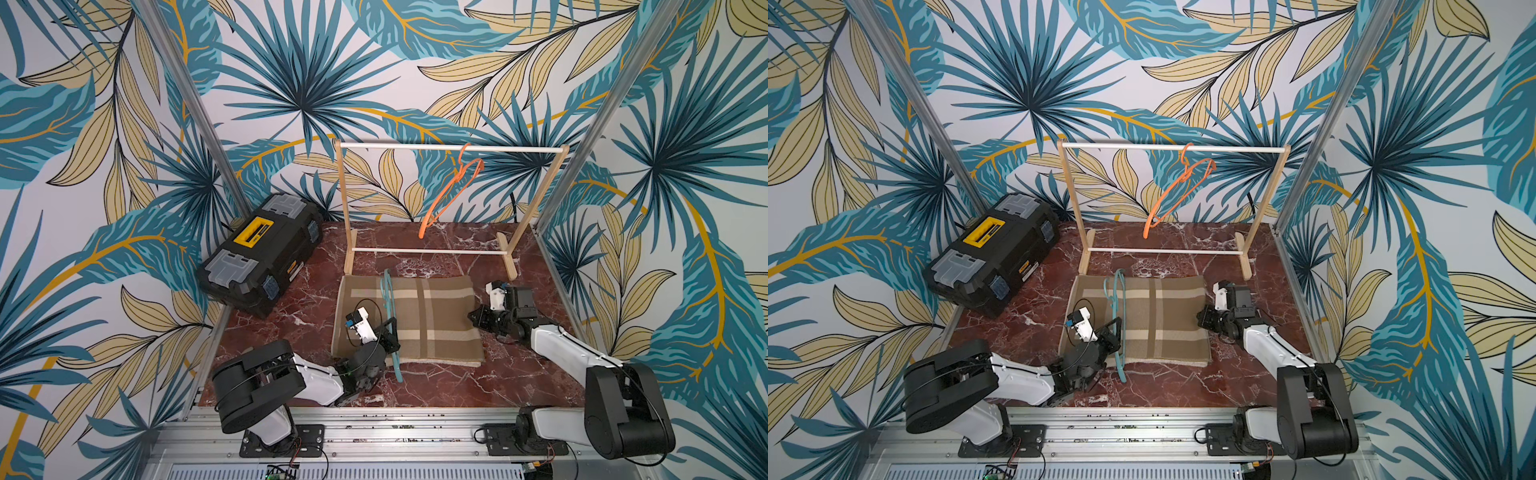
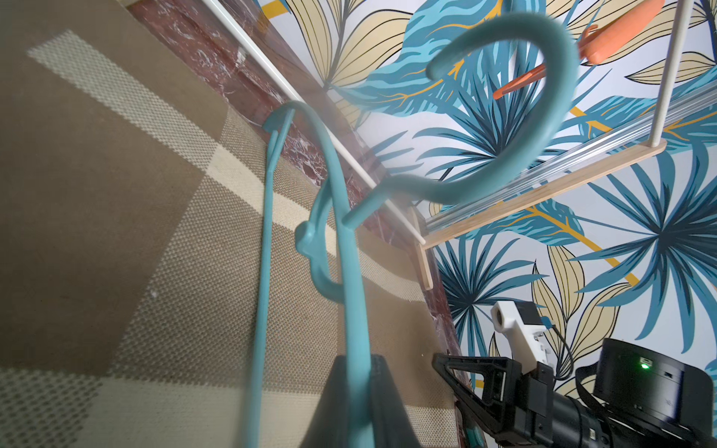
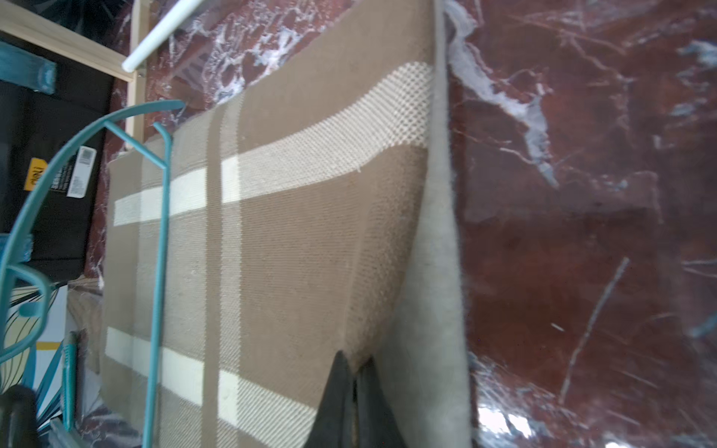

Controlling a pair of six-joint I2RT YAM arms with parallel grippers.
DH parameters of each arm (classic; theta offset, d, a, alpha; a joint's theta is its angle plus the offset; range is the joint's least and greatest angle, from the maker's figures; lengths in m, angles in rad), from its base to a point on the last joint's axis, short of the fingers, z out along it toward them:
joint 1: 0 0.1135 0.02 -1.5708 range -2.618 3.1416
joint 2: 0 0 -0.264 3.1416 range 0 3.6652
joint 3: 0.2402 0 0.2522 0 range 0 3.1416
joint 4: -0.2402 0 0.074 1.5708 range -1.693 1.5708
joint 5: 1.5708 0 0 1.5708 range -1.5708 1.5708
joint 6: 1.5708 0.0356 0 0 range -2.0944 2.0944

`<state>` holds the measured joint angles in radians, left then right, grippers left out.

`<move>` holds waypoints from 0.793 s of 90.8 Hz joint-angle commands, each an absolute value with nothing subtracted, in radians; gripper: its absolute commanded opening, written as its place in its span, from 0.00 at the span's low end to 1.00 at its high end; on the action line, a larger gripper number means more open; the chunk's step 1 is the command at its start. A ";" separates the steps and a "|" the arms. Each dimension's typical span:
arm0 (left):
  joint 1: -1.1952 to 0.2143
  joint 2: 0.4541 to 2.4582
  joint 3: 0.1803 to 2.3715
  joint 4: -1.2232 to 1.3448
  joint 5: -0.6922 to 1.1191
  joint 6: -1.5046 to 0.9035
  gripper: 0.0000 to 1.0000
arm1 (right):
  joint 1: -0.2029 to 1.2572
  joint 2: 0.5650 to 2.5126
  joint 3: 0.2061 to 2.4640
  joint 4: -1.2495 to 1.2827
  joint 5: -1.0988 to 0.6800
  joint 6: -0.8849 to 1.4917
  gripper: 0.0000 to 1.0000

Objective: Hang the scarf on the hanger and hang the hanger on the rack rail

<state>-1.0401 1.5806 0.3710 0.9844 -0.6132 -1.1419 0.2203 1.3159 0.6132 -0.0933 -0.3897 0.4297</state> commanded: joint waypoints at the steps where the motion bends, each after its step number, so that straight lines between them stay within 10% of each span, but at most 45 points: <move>1: -1.045 1.593 0.359 0.946 -0.593 -1.149 0.00 | 0.272 1.280 0.683 -0.142 -0.454 0.424 0.00; 36: -1.045 1.565 0.361 0.888 -0.568 -1.124 0.00 | 0.611 1.522 0.939 0.126 -0.649 0.536 0.00; 72: -1.043 1.562 0.336 0.882 -0.570 -1.126 0.00 | 0.639 1.841 0.715 0.940 -0.846 0.916 0.00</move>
<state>-1.0401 1.5543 0.3630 0.9455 -0.5941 -1.1263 0.6285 1.7527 0.7662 0.6014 -0.7471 0.7658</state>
